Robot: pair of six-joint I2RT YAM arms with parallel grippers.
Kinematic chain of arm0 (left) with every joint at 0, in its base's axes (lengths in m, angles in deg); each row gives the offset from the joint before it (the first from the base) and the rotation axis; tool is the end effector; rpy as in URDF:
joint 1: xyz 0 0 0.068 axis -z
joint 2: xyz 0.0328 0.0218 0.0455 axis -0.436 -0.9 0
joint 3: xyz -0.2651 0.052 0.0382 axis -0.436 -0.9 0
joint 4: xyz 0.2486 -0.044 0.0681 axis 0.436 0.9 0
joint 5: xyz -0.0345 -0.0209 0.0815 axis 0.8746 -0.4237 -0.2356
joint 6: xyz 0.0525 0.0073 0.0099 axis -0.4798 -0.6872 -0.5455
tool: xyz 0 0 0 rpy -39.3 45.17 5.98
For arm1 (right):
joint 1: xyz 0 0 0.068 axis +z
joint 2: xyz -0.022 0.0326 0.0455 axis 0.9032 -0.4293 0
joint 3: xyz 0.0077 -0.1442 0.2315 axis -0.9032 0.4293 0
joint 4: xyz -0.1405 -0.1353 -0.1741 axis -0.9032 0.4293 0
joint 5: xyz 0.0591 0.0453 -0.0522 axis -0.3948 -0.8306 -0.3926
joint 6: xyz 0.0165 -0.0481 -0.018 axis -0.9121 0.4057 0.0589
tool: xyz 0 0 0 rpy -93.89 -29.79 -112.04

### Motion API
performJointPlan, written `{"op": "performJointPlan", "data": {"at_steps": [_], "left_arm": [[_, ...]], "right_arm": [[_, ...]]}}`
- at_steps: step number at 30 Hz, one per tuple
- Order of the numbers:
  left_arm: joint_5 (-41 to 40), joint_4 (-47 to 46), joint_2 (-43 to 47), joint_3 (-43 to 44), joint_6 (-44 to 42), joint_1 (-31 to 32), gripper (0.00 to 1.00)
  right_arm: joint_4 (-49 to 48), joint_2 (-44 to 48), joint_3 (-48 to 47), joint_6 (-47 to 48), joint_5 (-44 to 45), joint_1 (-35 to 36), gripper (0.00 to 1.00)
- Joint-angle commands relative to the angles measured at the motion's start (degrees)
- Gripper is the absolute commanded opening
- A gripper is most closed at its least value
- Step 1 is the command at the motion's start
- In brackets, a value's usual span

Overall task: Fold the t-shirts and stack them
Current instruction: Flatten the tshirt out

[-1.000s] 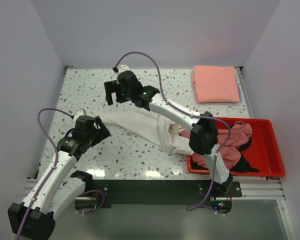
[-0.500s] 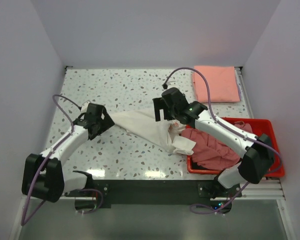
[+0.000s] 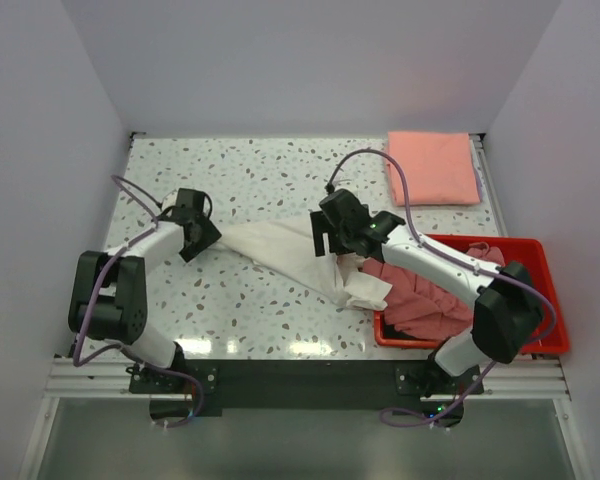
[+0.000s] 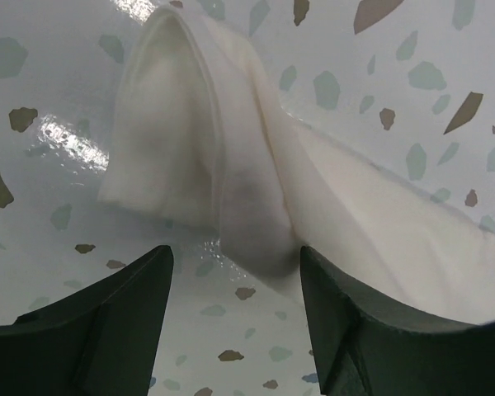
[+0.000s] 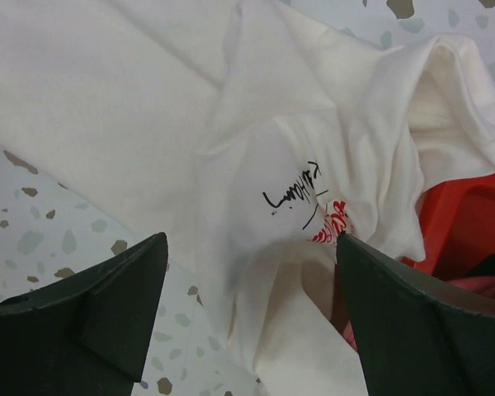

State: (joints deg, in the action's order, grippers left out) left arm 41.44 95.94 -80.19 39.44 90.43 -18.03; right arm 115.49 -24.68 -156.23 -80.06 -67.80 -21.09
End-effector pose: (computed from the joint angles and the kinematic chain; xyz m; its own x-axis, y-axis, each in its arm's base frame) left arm 0.2939 -0.0313 0.1762 -0.5724 -0.6587 -0.4883 -0.6427 0.7302 -0.2316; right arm 0.2406 0.2124 0.2721 -0.7314 -0.0994 -0.6747 -0.1956 0.9783 0.0679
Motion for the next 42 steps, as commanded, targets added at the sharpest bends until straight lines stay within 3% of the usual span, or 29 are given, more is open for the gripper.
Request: {"op": "performJointPlan", "data": {"at_steps": [1, 3, 4, 6, 7, 8, 10, 13, 18, 27, 37, 42], "left_arm": [[-1.23, -1.87, -2.45, 2.62, -0.34, -1.04, 0.67], [-0.79, -1.79, -2.98, 2.89, -0.43, -1.22, 0.52], [-0.62, -1.79, -3.33, 3.06, -0.43, -1.31, 0.4], [-0.61, -1.96, -3.16, 3.06, -0.61, -1.48, 0.27], [-0.7, -1.88, -2.99, 3.06, -0.7, -1.4, 0.19], [-0.7, -1.87, -2.9, 3.24, -0.78, -1.48, 0.04], [-0.79, -1.87, -2.37, 3.59, -1.31, -1.75, 0.0], [-1.4, -1.52, -0.62, 3.77, -1.92, -1.84, 0.0], [-5.09, -1.87, 6.23, 2.63, -3.15, -1.84, 0.0], [-8.08, -0.56, 28.2, 0.34, -1.84, -1.84, 0.0], [-23.45, 10.07, 47.71, 19.12, -0.69, -1.84, 0.0], [-27.68, 13.06, 49.66, 28.89, -3.42, -1.75, 0.0]], "right_arm": [[-1.77, -2.19, -0.46, -2.39, 0.11, 0.02, 0.86], [-3.43, -3.43, -0.28, -2.48, -0.59, -0.07, 0.83], [-3.53, -4.56, -0.45, -2.48, -0.59, -0.07, 0.73], [-3.36, -5.89, -1.15, -2.57, 1.41, 0.02, 0.57], [-3.18, -6.5, -1.25, -2.83, 2.56, -0.07, 0.44], [-3.09, -7.2, -1.42, -2.92, 3.53, 0.02, 0.37], [-2.74, -7.65, -1.51, -3.01, 5.72, 0.02, 0.18], [-2.91, -6.6, -1.51, -2.66, 6.26, 0.02, 0.05], [-4.67, 0.76, -2.12, -0.56, 6.7, 0.02, 0.0], [-7.4, 18.09, -3.26, 3.22, 7.22, 0.02, 0.0], [-9.33, 30.14, -12.4, 10.61, 6.53, -0.07, 0.0], [-8.28, 31.37, -19.16, 11.93, -2.25, -0.07, 0.0]]}}
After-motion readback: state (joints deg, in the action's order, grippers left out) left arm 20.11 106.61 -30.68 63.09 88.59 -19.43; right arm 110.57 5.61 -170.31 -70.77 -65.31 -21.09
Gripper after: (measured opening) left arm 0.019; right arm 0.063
